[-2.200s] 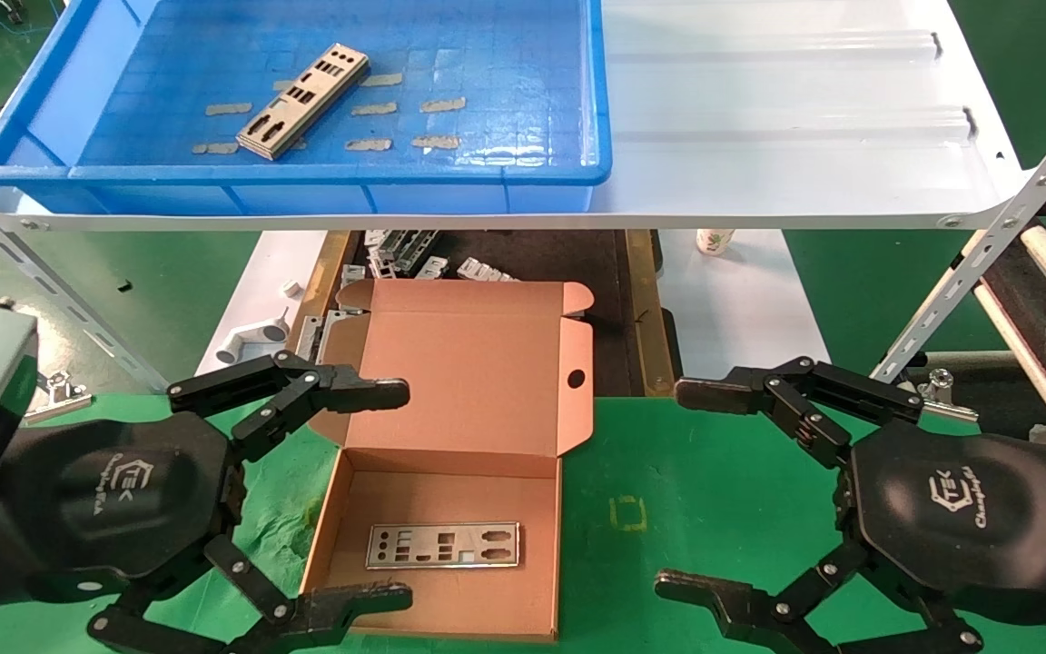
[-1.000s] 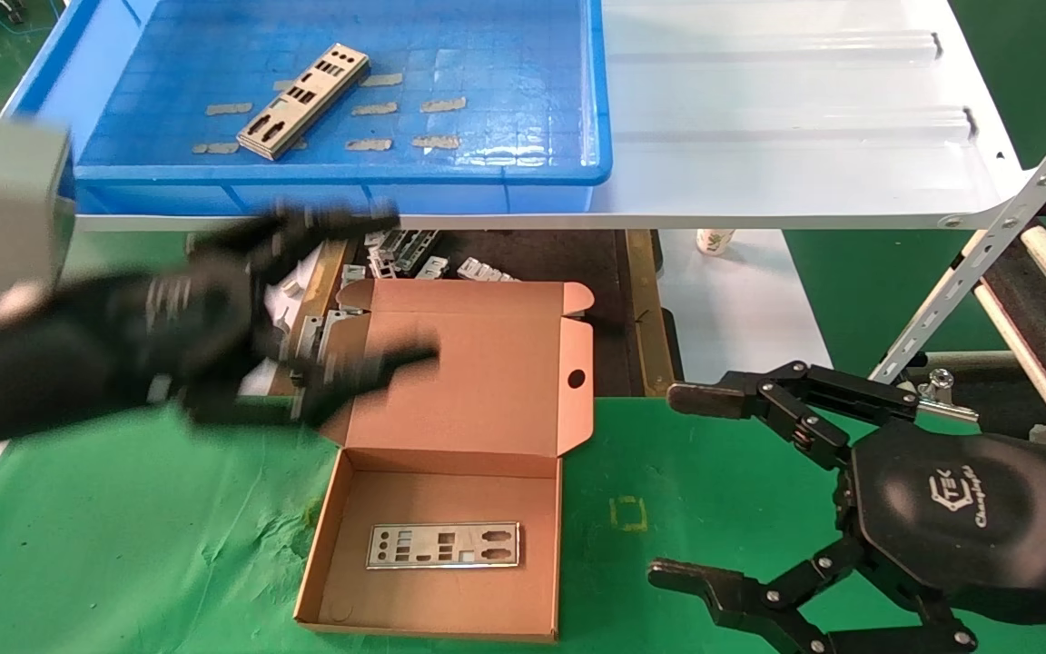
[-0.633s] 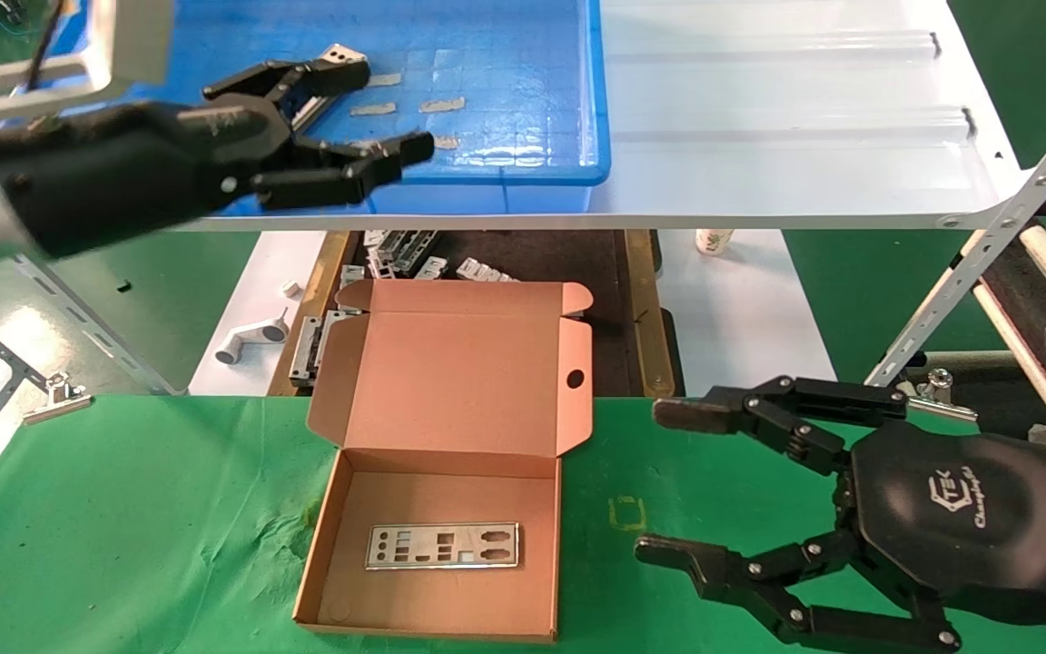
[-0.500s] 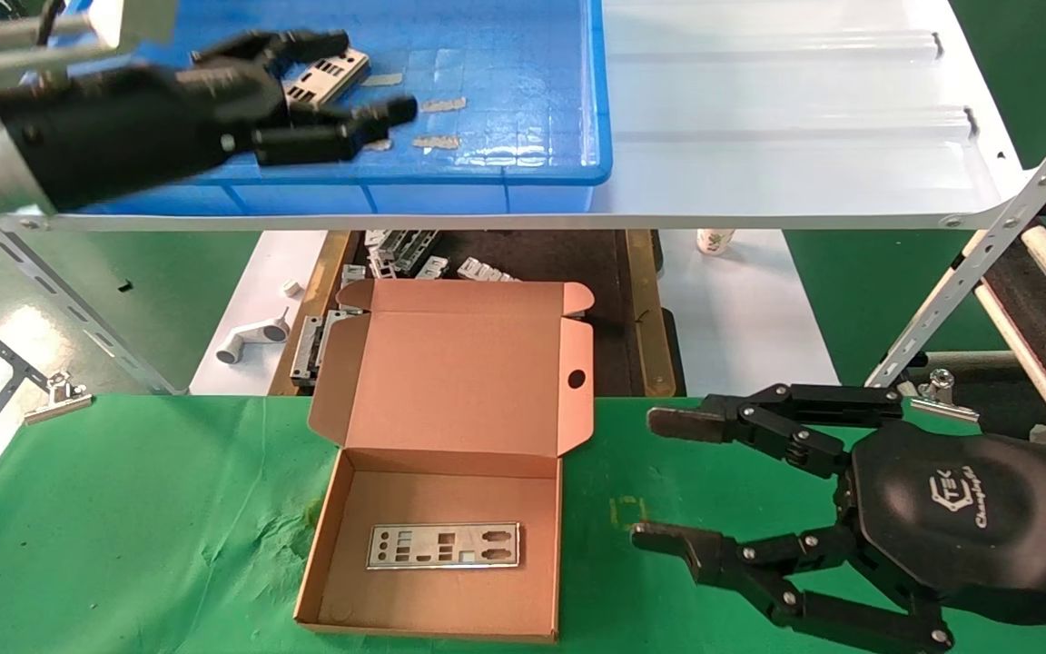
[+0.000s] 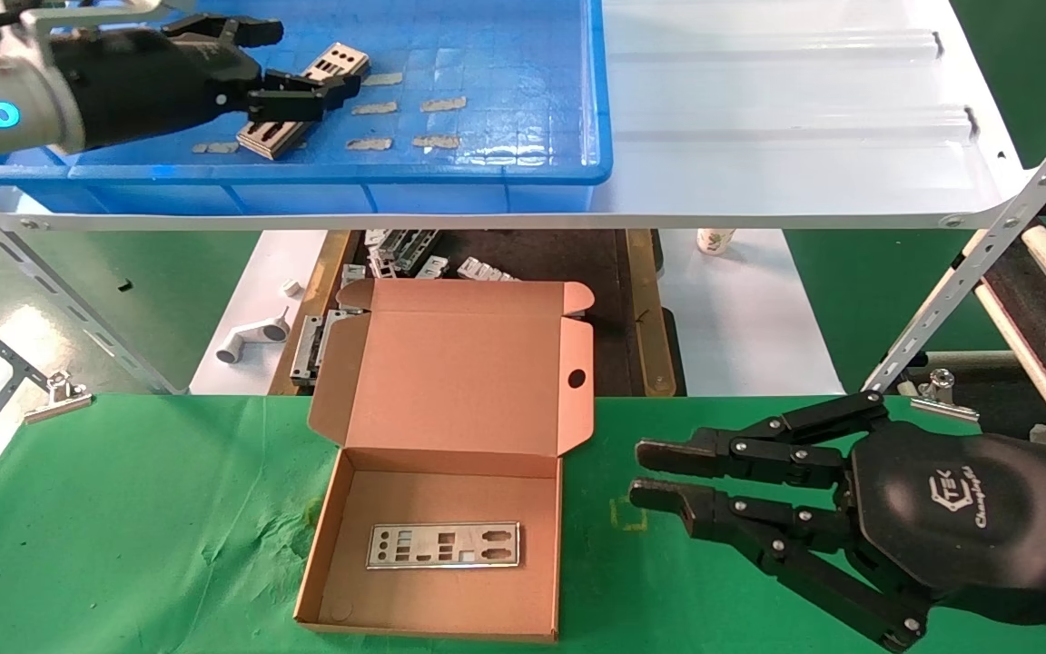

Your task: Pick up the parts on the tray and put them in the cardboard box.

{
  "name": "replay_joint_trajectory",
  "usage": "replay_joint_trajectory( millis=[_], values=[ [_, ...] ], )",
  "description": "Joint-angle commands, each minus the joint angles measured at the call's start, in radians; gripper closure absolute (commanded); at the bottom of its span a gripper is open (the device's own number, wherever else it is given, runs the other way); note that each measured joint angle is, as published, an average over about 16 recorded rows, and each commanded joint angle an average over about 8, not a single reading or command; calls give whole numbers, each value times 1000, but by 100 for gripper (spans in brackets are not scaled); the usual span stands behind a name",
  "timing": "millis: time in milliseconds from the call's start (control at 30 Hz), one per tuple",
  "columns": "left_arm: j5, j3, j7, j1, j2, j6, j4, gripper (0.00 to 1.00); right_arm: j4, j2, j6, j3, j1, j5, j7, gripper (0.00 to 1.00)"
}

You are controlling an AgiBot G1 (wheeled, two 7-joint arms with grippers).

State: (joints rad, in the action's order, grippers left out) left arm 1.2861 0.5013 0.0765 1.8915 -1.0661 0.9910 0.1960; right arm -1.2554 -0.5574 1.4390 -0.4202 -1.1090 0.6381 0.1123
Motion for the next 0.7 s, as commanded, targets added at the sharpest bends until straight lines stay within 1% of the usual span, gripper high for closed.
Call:
replay_joint_trajectory(
  millis=[33,333,400,433,500,533,633,700],
  values=[
    [16,7,15,19,-23,-42,-40,0,0,0,0,0,0,0,0,100],
    [35,18,34,50,-82,-127,-127,0,0,0,0,0,0,0,0,100],
    [35,18,34,53,-91,-140,-141,4,0,0,0,0,0,0,0,100],
    [35,17,33,55,-94,-146,-147,8,0,0,0,0,0,0,0,100],
    [33,16,30,58,-100,-154,-158,23,0,0,0,0,0,0,0,100],
    [32,15,29,59,-102,-158,-163,33,0,0,0,0,0,0,0,100],
    [29,13,25,62,-107,-169,-175,68,0,0,0,0,0,0,0,100],
    [27,12,22,64,-109,-174,-180,87,0,0,0,0,0,0,0,100]
  ],
)
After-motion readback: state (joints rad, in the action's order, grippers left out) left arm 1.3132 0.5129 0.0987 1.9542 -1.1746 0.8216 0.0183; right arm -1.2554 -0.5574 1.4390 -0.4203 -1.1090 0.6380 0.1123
